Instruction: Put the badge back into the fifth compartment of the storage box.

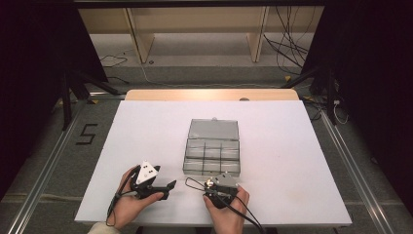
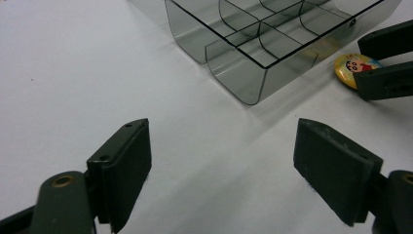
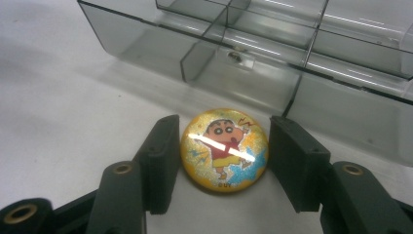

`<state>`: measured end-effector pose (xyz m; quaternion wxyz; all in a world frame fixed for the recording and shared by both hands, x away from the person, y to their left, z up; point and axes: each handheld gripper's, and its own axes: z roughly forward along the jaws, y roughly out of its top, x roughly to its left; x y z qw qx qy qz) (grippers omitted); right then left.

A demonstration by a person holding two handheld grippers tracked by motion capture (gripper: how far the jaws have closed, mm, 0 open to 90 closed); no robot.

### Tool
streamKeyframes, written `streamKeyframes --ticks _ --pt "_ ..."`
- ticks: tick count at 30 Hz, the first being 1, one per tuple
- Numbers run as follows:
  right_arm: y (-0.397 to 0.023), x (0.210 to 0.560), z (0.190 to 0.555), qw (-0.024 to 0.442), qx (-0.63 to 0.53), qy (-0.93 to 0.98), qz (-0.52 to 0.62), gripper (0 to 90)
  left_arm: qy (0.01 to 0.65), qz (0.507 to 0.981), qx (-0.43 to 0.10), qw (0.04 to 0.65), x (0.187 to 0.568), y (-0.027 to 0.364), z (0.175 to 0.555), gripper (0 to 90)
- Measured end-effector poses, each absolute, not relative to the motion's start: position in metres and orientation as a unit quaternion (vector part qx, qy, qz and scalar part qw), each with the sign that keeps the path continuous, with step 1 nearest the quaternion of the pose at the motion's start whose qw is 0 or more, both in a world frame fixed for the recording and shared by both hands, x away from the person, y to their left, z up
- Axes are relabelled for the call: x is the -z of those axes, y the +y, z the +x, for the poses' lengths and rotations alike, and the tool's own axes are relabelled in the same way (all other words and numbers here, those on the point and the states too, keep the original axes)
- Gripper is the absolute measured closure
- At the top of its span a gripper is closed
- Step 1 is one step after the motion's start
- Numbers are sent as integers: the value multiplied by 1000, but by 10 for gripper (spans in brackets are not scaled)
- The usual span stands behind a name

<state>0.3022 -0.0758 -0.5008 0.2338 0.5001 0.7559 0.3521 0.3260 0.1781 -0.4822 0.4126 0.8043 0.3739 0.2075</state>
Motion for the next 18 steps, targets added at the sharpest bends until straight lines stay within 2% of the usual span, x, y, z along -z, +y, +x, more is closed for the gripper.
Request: streamKeyframes --ticks 18 --pt "-83 486 293 218 -384 765 469 471 375 803 -210 412 482 178 326 213"
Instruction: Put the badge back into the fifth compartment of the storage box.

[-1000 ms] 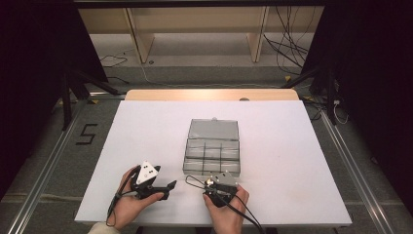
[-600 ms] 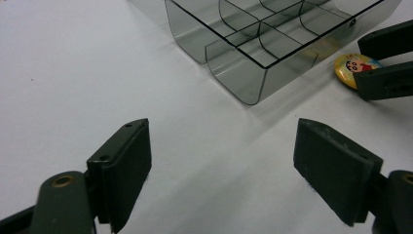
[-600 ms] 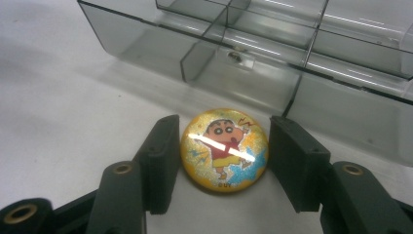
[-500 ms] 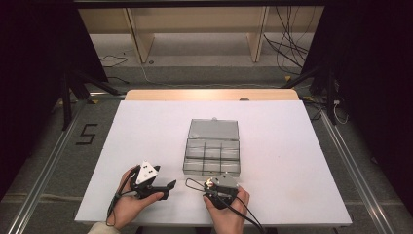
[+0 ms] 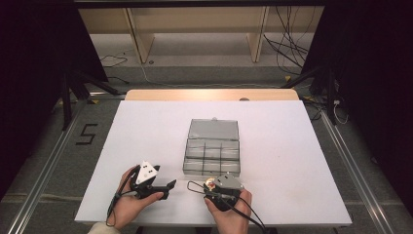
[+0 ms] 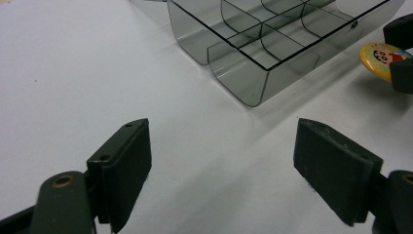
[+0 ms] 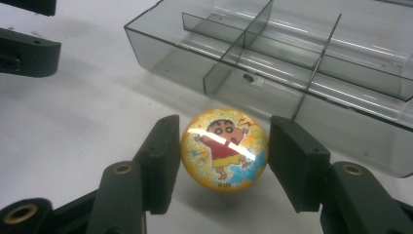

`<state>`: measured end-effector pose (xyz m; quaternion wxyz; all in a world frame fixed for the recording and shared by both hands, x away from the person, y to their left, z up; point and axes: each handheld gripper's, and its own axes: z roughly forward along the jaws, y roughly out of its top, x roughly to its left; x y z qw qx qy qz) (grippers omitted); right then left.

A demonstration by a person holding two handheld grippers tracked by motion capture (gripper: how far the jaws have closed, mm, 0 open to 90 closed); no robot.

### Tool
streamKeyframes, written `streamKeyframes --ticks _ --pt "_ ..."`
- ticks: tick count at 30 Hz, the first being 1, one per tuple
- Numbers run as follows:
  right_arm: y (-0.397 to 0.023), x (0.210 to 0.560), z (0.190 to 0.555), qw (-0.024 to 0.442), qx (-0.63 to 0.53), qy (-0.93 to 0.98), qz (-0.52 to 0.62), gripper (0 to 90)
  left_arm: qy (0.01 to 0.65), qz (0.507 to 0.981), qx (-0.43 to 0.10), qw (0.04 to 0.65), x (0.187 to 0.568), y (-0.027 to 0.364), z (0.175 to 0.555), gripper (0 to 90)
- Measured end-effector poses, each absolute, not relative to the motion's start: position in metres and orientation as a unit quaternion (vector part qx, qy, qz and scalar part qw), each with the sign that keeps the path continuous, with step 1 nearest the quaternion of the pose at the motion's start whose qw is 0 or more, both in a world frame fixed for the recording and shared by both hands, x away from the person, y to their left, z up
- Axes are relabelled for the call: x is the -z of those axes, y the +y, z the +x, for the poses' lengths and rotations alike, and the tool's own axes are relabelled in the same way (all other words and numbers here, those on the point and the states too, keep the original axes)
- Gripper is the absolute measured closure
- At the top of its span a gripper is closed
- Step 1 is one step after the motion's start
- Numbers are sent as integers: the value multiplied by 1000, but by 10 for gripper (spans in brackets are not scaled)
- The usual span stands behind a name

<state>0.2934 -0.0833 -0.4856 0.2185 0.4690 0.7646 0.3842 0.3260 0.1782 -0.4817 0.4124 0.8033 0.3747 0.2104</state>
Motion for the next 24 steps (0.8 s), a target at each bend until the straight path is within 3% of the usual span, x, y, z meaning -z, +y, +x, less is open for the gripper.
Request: streamKeyframes --ticks 24 --pt "-83 462 298 218 -410 778 424 471 377 802 -210 414 482 178 326 213"
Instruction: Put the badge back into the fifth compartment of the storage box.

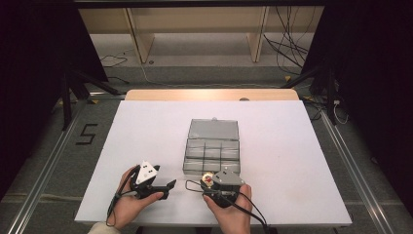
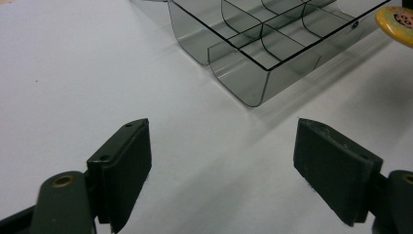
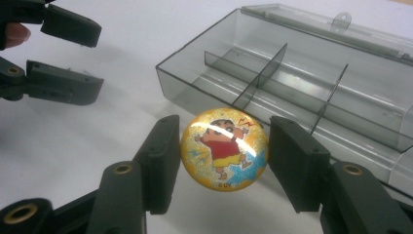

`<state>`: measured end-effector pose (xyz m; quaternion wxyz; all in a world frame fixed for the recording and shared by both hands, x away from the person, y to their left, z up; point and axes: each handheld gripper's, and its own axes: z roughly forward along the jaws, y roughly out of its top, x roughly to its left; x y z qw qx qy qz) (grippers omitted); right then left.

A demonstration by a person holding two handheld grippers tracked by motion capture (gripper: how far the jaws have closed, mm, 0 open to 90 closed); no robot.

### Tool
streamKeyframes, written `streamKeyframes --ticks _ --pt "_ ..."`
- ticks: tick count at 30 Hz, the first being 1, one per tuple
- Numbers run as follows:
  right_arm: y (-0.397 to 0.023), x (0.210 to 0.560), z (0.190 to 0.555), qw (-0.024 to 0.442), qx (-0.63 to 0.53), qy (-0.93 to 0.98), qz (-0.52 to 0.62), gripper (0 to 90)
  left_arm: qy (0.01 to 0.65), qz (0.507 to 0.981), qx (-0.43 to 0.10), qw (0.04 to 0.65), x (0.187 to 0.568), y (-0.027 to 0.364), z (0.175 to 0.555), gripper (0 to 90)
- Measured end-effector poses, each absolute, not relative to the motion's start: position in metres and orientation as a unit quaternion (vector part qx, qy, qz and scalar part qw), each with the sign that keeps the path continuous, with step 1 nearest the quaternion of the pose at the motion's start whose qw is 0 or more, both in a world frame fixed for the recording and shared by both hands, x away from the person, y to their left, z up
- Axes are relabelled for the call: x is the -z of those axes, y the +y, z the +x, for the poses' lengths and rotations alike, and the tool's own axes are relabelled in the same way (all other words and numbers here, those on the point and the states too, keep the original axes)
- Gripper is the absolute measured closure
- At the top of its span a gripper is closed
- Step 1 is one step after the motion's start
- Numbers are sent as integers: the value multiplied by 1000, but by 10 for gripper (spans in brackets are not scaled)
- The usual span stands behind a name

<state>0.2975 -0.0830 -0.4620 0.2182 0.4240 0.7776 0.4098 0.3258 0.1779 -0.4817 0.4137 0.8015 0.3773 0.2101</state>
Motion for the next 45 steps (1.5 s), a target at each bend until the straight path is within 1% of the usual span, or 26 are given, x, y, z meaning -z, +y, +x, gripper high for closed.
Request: streamKeyframes --ticks 31,45 --pt "-92 440 319 224 -414 778 415 471 378 801 -211 414 482 178 326 214" --pt "-100 435 329 209 -422 774 423 471 379 800 -210 416 482 177 326 215"
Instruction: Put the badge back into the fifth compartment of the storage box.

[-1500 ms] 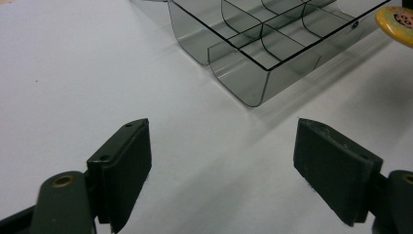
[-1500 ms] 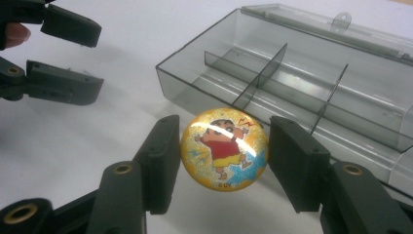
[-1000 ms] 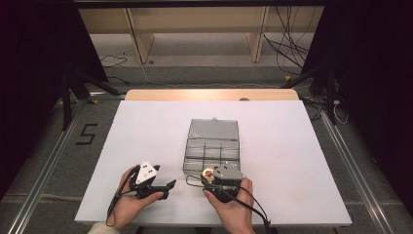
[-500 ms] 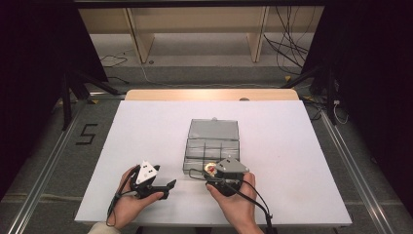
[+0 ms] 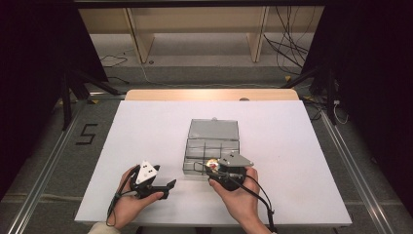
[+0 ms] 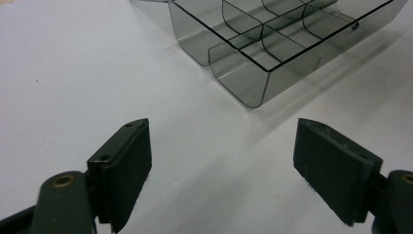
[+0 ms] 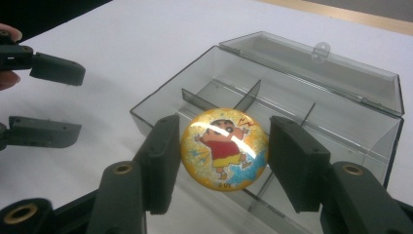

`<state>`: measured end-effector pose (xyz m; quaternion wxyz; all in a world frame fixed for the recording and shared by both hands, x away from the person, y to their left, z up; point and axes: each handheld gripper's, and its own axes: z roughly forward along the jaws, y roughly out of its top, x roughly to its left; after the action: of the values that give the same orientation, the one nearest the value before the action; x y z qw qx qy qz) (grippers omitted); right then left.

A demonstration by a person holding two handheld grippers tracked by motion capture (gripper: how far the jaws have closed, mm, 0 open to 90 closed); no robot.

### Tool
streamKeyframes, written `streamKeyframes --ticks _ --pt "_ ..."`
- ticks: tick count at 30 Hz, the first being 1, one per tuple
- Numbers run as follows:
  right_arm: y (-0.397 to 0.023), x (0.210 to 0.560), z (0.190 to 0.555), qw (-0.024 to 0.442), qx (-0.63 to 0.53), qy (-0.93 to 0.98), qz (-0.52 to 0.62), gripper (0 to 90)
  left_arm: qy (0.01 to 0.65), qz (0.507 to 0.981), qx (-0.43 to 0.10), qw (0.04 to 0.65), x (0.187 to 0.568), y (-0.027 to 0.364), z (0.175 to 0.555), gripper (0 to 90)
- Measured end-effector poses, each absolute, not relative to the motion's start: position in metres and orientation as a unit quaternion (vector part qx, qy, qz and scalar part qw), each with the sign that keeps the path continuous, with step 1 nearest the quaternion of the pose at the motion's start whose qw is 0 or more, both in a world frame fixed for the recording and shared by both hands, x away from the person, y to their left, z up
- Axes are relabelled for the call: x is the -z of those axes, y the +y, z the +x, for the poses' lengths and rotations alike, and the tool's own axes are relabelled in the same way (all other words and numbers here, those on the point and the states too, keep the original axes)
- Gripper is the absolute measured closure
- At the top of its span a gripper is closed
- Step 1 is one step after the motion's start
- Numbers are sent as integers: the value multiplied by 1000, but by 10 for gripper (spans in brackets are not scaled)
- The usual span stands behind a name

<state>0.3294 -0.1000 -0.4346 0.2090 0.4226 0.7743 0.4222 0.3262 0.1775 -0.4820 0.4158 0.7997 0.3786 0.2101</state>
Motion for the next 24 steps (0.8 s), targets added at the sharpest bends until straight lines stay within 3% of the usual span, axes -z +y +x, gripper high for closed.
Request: streamKeyframes --ticks 24 --pt "-110 429 350 208 -424 779 411 471 379 800 -211 415 482 178 327 216"
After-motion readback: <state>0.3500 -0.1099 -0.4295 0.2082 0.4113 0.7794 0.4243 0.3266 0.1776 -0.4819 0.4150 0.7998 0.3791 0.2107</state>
